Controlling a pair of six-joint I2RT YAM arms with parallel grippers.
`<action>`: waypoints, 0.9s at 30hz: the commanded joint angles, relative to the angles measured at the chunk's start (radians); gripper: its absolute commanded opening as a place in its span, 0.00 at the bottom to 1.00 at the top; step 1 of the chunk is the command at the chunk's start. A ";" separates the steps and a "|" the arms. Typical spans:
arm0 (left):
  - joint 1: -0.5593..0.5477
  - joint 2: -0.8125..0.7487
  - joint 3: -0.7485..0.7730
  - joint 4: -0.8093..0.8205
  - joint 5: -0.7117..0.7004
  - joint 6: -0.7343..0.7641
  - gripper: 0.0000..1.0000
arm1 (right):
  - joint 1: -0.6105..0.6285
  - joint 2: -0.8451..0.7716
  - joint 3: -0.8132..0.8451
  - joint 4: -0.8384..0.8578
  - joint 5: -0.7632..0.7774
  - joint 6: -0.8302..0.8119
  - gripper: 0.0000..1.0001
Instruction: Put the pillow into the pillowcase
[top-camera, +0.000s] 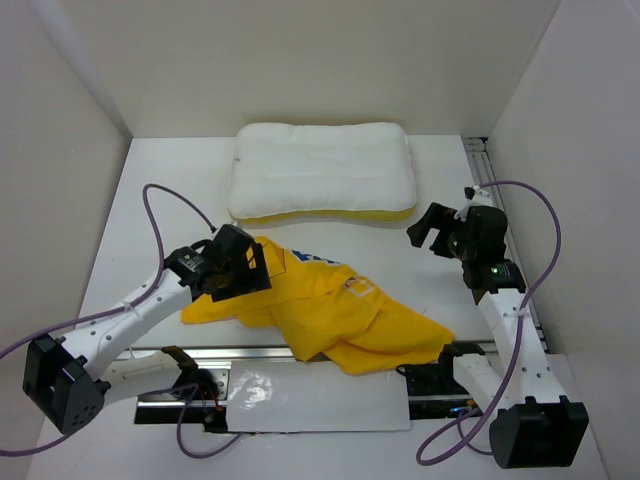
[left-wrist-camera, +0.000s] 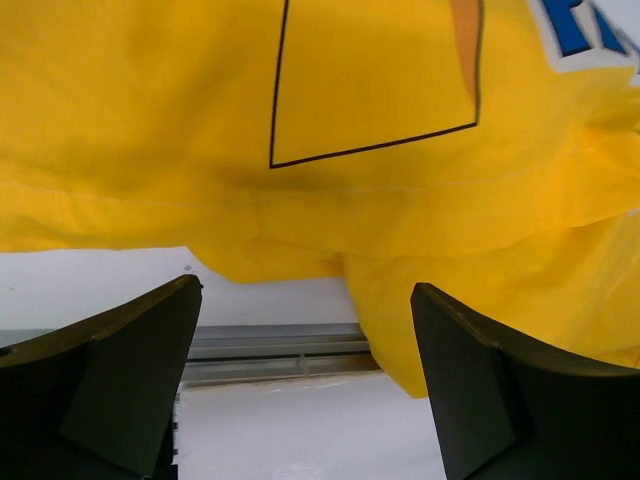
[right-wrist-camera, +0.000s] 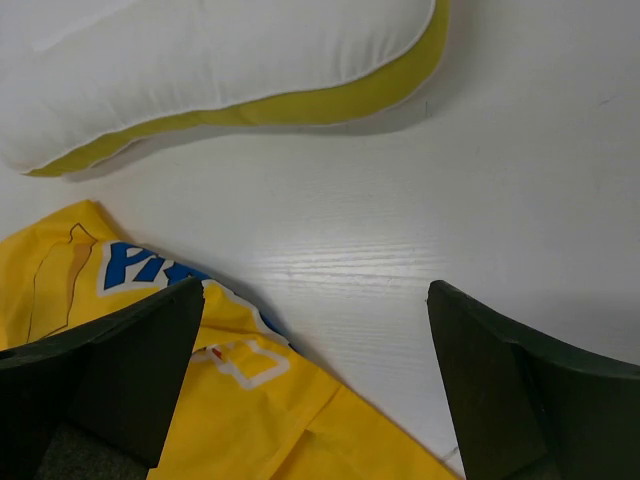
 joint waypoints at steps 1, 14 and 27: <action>0.009 -0.032 -0.043 0.020 0.012 0.006 0.99 | -0.004 -0.003 0.001 0.028 0.011 0.002 1.00; 0.048 0.021 -0.193 0.092 0.079 -0.045 0.99 | 0.274 0.215 0.010 0.094 -0.129 -0.044 1.00; 0.057 0.121 -0.221 0.135 0.082 -0.125 0.92 | 0.677 0.557 0.116 0.109 0.250 -0.010 0.82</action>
